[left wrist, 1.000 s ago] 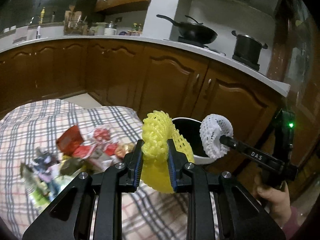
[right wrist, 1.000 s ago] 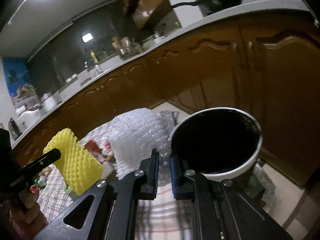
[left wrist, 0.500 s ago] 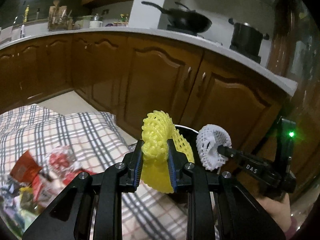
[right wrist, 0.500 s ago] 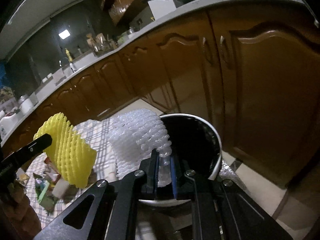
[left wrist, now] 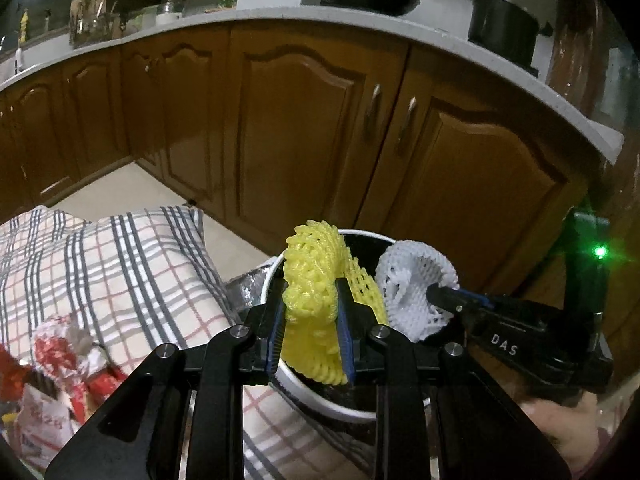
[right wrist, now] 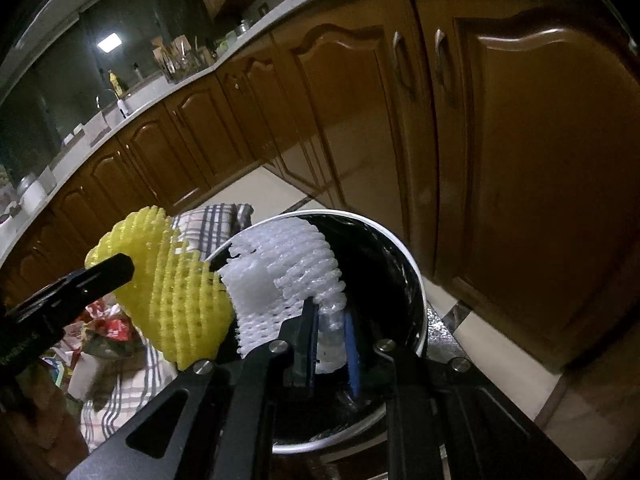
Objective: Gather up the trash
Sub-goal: 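Carry both foam nets to the black bin and release them inside, then move both tools back over the wrapper pile on the table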
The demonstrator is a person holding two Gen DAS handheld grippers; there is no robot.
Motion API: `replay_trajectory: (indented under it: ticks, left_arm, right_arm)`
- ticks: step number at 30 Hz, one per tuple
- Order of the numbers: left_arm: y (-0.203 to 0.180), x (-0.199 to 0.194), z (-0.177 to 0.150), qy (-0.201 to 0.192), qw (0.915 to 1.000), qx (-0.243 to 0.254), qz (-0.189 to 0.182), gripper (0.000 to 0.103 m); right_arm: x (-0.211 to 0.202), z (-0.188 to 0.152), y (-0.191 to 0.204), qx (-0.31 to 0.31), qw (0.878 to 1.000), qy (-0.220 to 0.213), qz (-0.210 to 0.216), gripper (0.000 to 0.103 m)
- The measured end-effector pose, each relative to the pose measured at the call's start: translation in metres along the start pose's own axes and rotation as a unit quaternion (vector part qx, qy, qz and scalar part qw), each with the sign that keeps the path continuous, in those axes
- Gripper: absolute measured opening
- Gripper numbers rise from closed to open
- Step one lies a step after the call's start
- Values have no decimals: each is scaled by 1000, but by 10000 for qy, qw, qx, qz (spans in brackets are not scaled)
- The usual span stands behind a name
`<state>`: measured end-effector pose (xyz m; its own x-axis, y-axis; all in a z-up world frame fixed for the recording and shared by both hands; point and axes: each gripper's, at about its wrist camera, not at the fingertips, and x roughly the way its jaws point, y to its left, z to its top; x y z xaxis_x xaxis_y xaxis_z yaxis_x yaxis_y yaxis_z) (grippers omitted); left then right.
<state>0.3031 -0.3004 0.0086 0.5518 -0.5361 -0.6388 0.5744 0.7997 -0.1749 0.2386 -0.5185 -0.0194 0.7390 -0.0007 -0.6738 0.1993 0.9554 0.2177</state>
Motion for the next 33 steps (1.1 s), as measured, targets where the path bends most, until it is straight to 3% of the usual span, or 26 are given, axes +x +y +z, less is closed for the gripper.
replay_trajectory:
  ticks: [3, 5, 8, 10, 15, 22, 33]
  left_arm:
    - [1, 12, 0, 149, 9999, -47, -50, 30]
    - [0, 16, -1, 199, 9997, -79, -69, 49]
    - [-1, 14, -4, 149, 9998, -80, -71, 64]
    - [-1, 12, -5, 150, 9998, -91, -49, 69]
    - [9, -5, -12, 61, 9996, -273, -66, 70]
    - [28, -46, -26, -206, 9986, -462, 122, 71]
    - [74, -113, -56, -567, 9941, -813, 439, 71]
  right_arm:
    - [2, 2, -3, 37, 10000, 41, 4, 22]
    - [3, 3, -6, 103, 9999, 62, 37, 43]
    - [1, 3, -9, 161, 9998, 21, 106, 61]
    - [-1, 2, -11, 191, 9997, -30, 139, 65]
    - [-9, -1, -15, 348, 9988, -204, 272, 68]
    - [-29, -11, 0, 471, 9959, -570, 513, 82]
    - [-40, -32, 42, 476, 9920, -557, 1028, 83]
